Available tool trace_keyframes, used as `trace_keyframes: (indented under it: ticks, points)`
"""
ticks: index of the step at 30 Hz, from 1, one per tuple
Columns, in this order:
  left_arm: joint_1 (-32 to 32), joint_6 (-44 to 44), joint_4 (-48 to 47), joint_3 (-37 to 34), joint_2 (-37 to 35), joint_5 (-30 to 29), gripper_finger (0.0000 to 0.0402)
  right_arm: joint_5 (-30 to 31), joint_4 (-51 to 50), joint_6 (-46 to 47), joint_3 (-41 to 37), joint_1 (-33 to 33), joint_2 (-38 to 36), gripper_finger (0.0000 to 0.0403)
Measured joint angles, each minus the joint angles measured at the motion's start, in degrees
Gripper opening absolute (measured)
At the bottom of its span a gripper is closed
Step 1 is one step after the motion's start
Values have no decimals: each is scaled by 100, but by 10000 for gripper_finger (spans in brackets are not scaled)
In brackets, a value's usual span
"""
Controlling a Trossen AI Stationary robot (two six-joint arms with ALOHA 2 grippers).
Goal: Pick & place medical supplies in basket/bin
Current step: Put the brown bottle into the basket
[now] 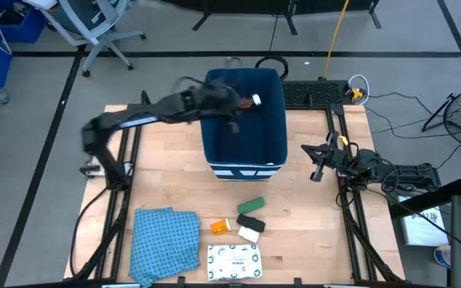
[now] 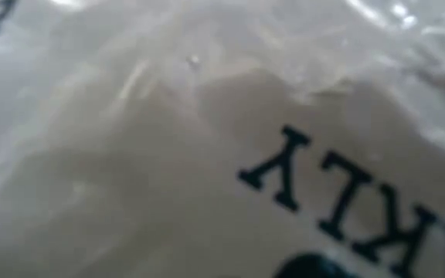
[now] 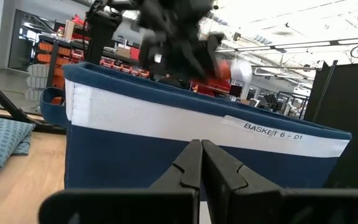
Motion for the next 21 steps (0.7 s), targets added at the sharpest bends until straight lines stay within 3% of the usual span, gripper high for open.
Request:
trace_keyframes:
  ticks: [6,16,21]
  points:
    - [180,4,-77,216,1018,145,156,3,-85,1,0,1,0,0]
    - [244,-126,-643,212,1896,1142,156,8,-258,46,0,0,9,0]
    - [158,-78,-669,212,2204,1197,156,12,-256,154,0,1,9,0]
